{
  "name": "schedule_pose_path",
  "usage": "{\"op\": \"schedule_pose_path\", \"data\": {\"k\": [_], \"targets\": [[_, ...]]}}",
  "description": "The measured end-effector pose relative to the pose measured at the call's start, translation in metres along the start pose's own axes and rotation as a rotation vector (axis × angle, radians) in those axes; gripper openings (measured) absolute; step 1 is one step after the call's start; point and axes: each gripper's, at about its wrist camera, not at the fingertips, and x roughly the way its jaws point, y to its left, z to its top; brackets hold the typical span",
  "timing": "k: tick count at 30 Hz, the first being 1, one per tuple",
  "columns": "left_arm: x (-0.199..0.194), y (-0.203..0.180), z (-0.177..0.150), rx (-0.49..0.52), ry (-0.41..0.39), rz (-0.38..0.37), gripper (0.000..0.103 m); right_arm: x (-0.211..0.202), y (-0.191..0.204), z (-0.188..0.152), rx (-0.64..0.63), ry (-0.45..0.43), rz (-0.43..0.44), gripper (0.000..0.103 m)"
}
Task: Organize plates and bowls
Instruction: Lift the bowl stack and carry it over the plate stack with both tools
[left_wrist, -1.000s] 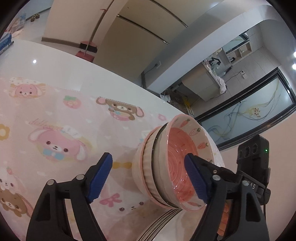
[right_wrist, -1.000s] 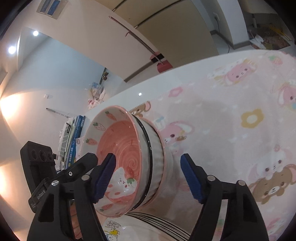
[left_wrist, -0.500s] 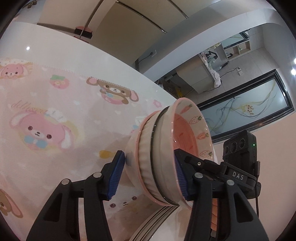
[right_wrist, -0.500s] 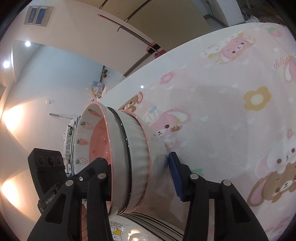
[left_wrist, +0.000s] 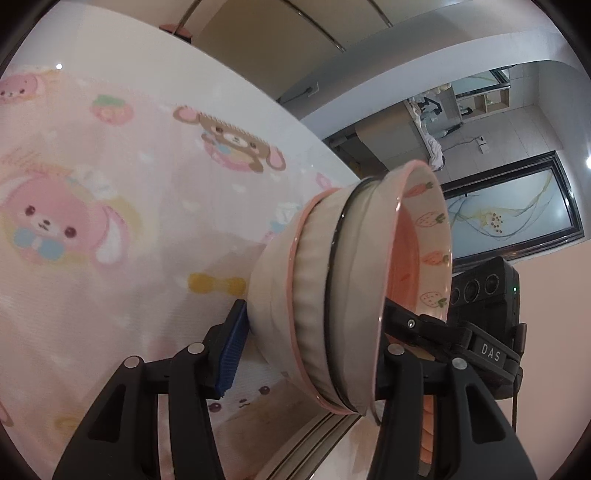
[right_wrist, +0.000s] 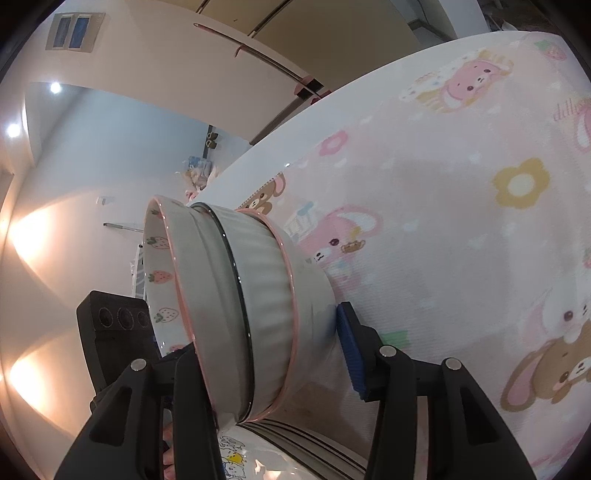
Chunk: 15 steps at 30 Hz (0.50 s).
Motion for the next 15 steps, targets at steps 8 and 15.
{"op": "schedule_pose_path", "data": {"k": [8, 15], "targets": [[-0.0035, 0.0059, 0.0017, -0.020, -0.009, -0.013, 0.047, -0.0012, -0.0044, -0.0004, 0.020, -0.009, 0.011, 0.048], [-0.0046, -0.0010, -0.0017, 0.003, -0.023, 0.027, 0.048, -0.0026, 0.0004, -0.0060, 0.012, -0.014, -0.011, 0.048]]}}
